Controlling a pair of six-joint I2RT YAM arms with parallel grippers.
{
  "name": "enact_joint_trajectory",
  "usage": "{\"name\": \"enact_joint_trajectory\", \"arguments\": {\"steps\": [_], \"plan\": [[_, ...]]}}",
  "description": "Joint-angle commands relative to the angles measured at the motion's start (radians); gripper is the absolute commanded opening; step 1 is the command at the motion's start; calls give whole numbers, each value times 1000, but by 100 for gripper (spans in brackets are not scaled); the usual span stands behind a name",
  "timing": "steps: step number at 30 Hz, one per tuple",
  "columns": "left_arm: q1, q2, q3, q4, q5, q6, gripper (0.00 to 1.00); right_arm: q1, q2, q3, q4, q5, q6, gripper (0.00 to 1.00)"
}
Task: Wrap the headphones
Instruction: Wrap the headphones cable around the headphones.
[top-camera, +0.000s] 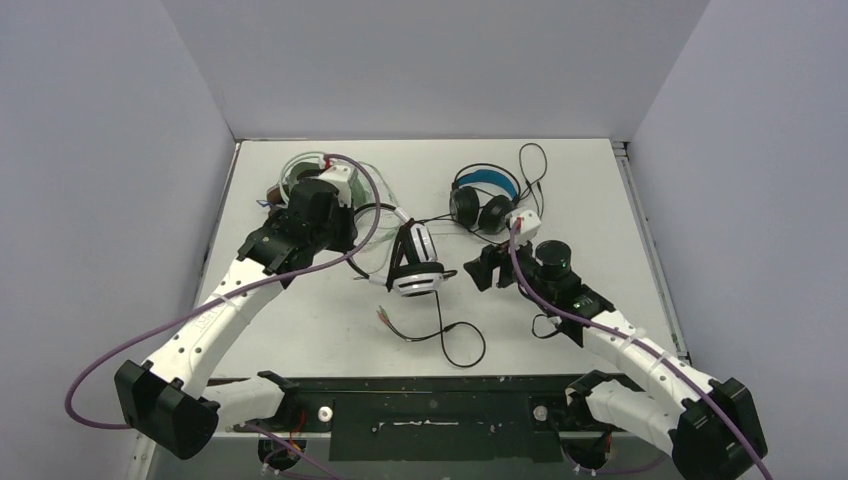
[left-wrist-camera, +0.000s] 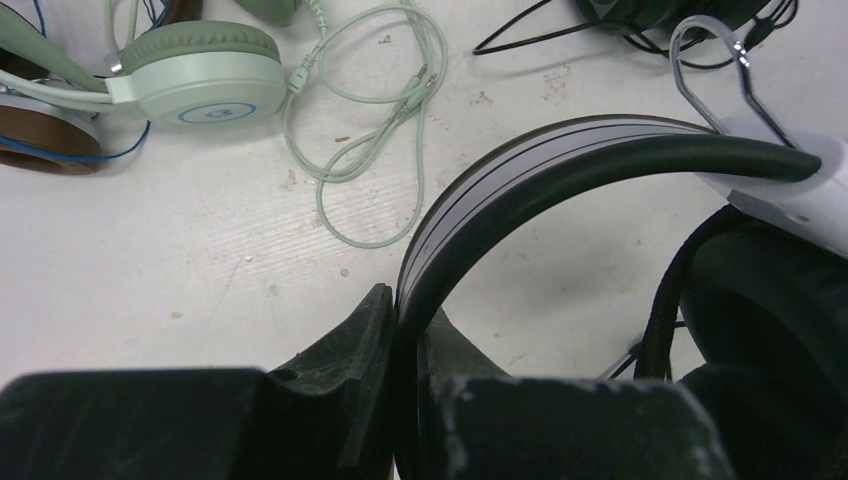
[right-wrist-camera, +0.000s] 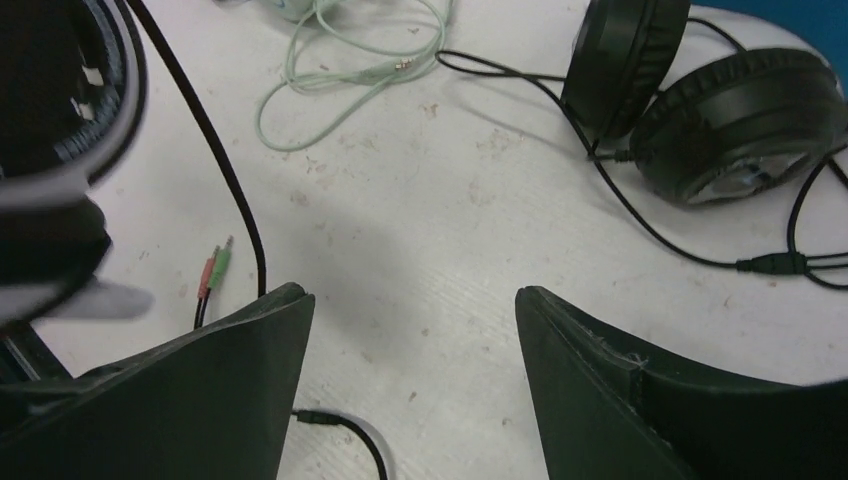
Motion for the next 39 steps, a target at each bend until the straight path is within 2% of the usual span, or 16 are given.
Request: {"name": "enact_joint_trajectory", "arguments": {"steps": [1, 7, 14, 20, 23, 28, 32, 35, 39], "plan": [[51, -26, 115, 75, 130, -156, 0, -5, -102, -100, 118, -26, 67, 79], [87, -20, 165, 48, 195, -234, 0, 34, -114, -198, 229, -128, 126, 99], [110, -17, 197, 37, 218, -288, 0, 212, -111, -300, 374, -77, 95, 100], [120, -18, 214, 37, 248, -313, 0, 225, 5, -310, 452, -39, 108, 97], [125, -20, 228, 34, 256, -318, 0, 226, 38, -300, 444, 4, 102, 87], [138, -13, 258, 22, 263, -347, 0, 228, 46, -318, 479, 9, 103, 51], [157, 3, 276, 30, 303, -403, 0, 229, 40, -334, 500, -11, 107, 26], [175, 15, 280, 58, 341, -470, 0, 240, 42, -334, 497, -22, 95, 13], [193, 35, 285, 79, 349, -592, 0, 275, 54, -320, 502, -30, 87, 4]]}}
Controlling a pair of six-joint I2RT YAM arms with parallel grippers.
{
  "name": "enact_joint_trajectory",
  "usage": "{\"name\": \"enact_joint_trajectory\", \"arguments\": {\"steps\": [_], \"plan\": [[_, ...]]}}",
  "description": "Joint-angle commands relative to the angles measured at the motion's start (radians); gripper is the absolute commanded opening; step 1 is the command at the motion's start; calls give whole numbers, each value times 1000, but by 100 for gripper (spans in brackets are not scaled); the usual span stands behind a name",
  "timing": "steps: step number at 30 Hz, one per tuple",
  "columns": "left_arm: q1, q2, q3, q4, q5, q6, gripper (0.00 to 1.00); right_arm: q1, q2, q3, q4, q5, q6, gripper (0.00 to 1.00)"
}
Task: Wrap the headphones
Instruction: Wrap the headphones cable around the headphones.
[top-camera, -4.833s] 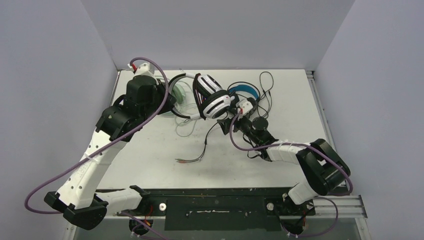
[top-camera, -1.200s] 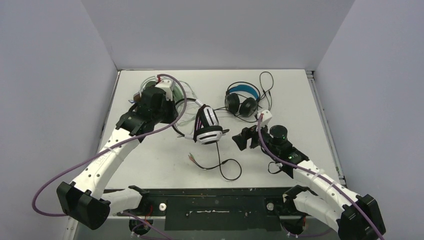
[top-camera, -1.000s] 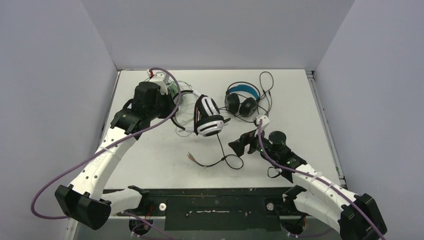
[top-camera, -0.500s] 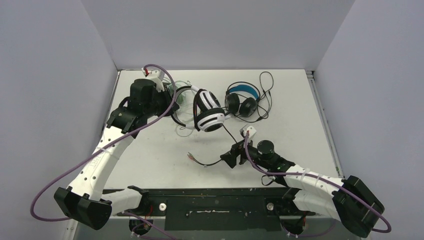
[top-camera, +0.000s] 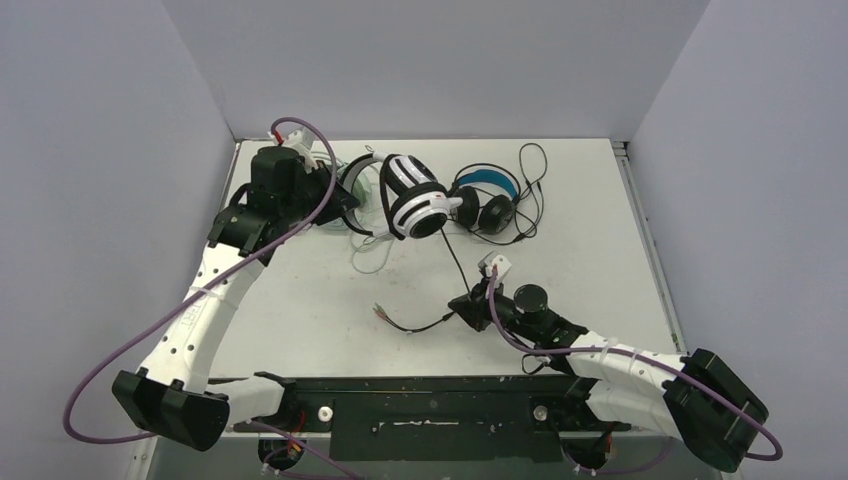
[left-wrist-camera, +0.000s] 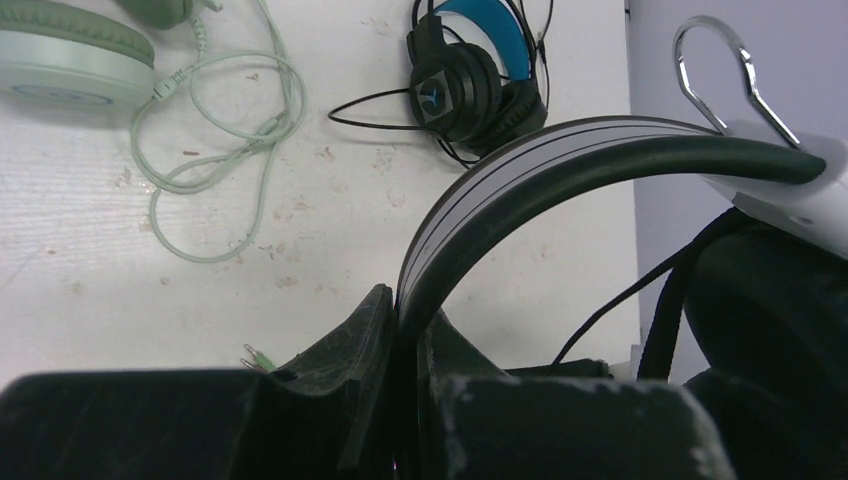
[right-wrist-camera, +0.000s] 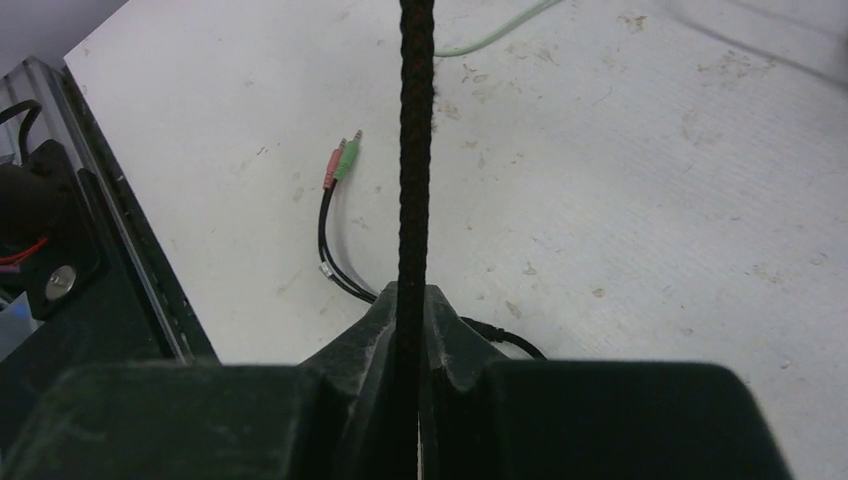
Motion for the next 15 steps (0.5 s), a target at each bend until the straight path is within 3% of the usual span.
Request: {"name": "enact_joint_trajectory", "arguments": {"steps": [1, 8, 11, 15], "plan": [[25, 12, 72, 134, 61, -216, 0, 45, 14, 16, 80, -19, -13, 2], [33, 24, 58, 160, -14, -377, 0, 185, 135, 163, -18, -30, -65, 0], [34, 35, 48, 133, -153, -393, 0, 257, 171, 261, -114, -32, -108, 0], [33, 78, 22, 49, -442, -352, 0, 301, 157, 372, -218, -29, -135, 0]]}}
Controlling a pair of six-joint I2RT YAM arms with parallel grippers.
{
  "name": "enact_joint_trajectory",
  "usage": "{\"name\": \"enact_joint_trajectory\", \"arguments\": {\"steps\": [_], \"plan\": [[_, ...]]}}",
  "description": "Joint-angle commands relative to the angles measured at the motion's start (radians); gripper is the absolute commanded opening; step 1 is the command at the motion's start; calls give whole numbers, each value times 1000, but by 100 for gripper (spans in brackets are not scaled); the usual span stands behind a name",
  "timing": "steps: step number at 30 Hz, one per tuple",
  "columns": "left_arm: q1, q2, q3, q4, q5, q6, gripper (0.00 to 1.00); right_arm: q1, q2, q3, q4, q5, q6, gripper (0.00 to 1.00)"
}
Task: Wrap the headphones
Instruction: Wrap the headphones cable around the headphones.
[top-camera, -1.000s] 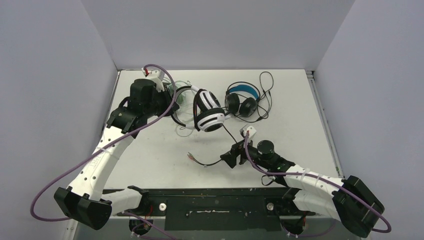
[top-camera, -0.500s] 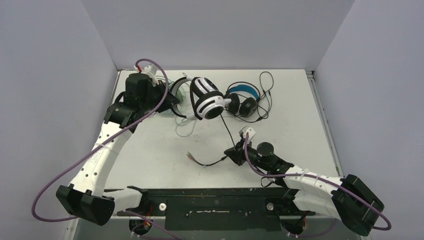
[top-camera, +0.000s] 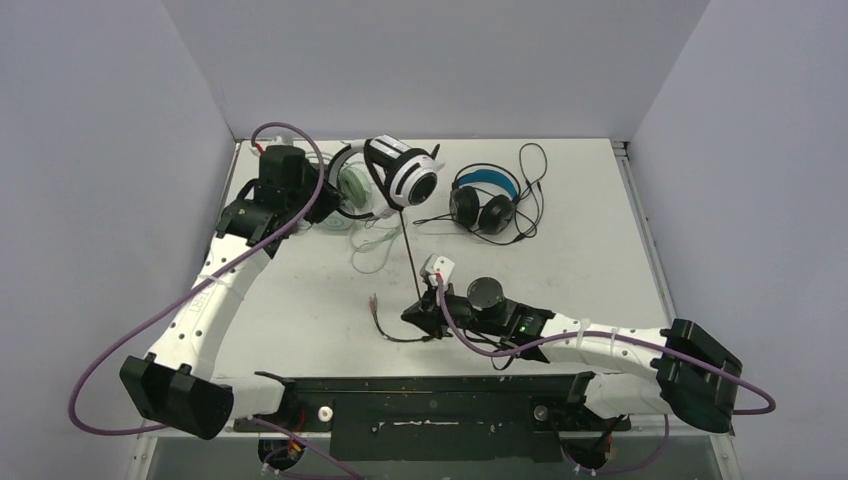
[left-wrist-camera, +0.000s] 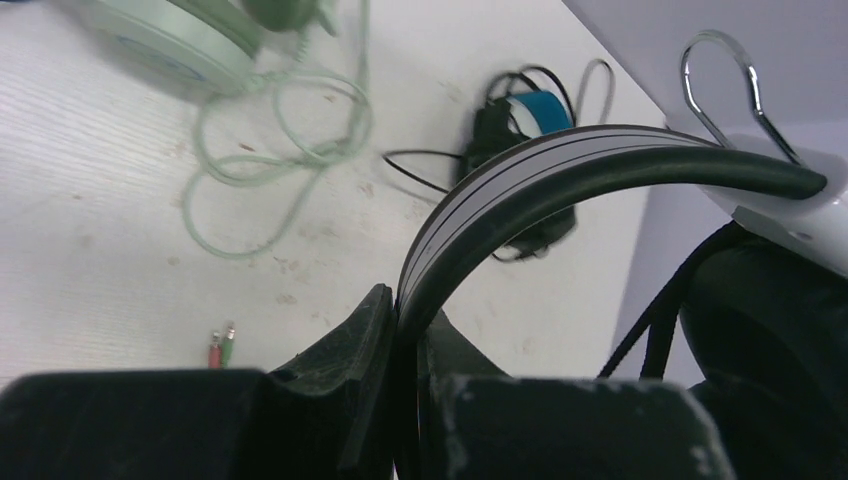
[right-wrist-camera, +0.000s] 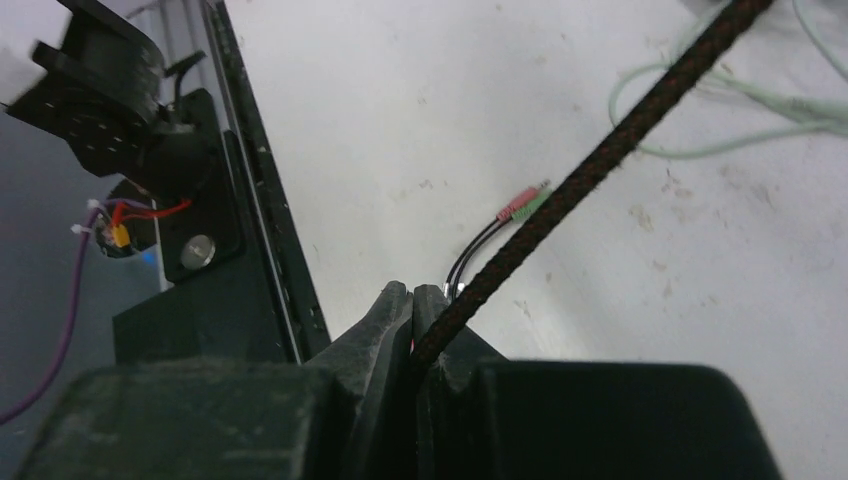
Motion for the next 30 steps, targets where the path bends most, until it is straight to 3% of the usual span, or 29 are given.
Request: {"name": "enact_joint_trajectory", "arguments": {"steps": [1, 2, 7, 11, 16, 22, 30], "plan": [[13, 36, 9, 34, -376, -57, 0, 39, -26, 125, -140, -20, -62, 0], [13, 44, -6, 16, -463, -49, 0, 39, -31, 153, -171, -9, -68, 0], [-7, 44, -126, 60, -626, 71, 0, 37, -3, 337, -377, 56, -136, 0], [-108, 78, -133, 22, -855, 189, 0, 34, 71, 524, -552, 115, -233, 0], [-254, 103, -156, 62, -1076, 410, 0, -13, 152, 667, -639, 204, -328, 0], [-294, 45, -255, 175, -987, 647, 0, -157, 204, 739, -639, 208, -320, 0], [-299, -55, -301, 222, -655, 815, 0, -241, 238, 733, -564, 233, -330, 2]]}}
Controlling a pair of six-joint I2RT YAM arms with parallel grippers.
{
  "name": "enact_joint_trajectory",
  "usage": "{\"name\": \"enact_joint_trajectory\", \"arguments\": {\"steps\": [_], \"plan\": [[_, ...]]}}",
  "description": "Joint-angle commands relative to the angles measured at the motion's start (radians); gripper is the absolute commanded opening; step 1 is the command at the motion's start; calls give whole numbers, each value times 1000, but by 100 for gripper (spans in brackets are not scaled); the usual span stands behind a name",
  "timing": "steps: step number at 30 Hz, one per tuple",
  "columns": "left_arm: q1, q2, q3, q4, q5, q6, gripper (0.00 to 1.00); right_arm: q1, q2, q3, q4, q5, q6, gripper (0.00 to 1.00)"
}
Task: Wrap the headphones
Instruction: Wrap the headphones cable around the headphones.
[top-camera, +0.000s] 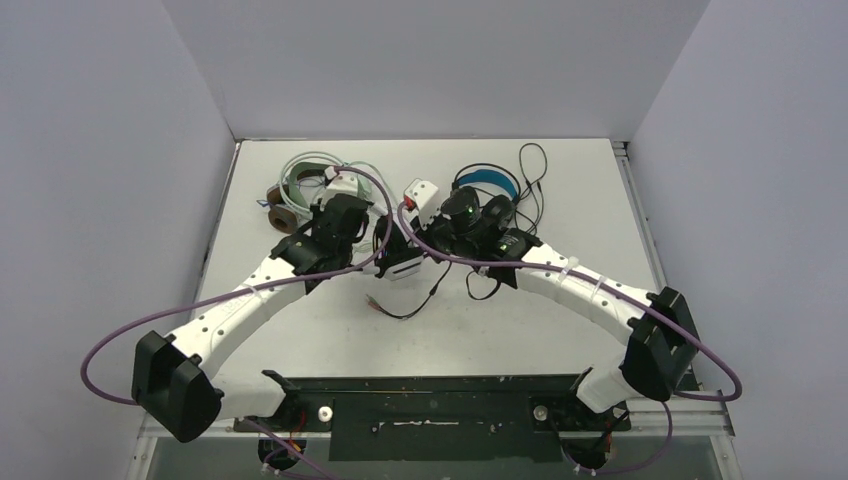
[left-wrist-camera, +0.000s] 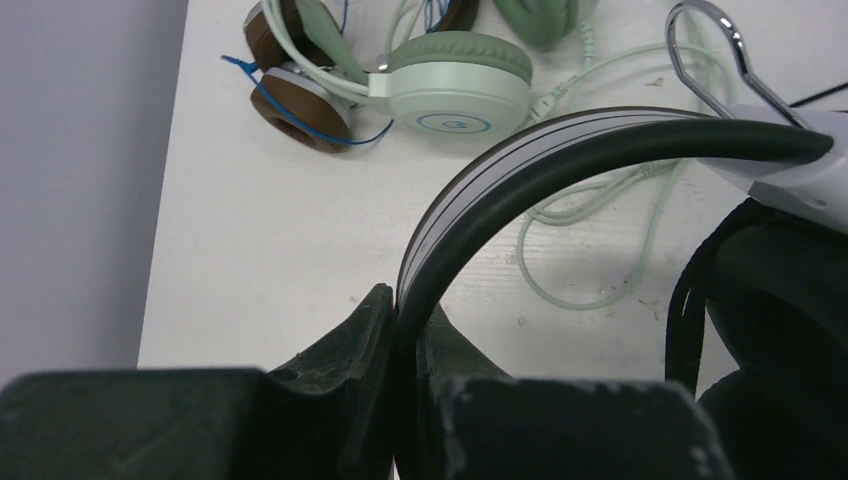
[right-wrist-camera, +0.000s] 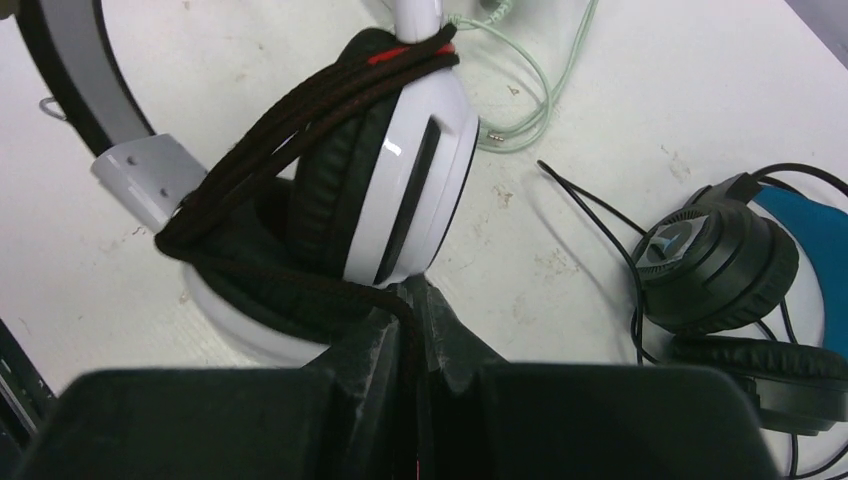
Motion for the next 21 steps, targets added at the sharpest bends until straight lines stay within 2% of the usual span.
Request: {"name": "enact_joint_trajectory", "arguments": {"steps": [1, 5, 10, 21], "plan": [[-1, -77, 8, 55, 151, 134, 0, -48, -21, 46, 131, 50, -12, 2], [-1, -75, 46, 12, 242, 150, 0, -61, -21, 38, 186, 47, 1, 4], [-6, -55, 59, -10, 281, 164, 0, -64, -22, 46, 225, 76, 2, 15], [-10, -80, 112, -33, 430, 112, 0, -129, 43, 53, 191, 53, 14, 12]]}}
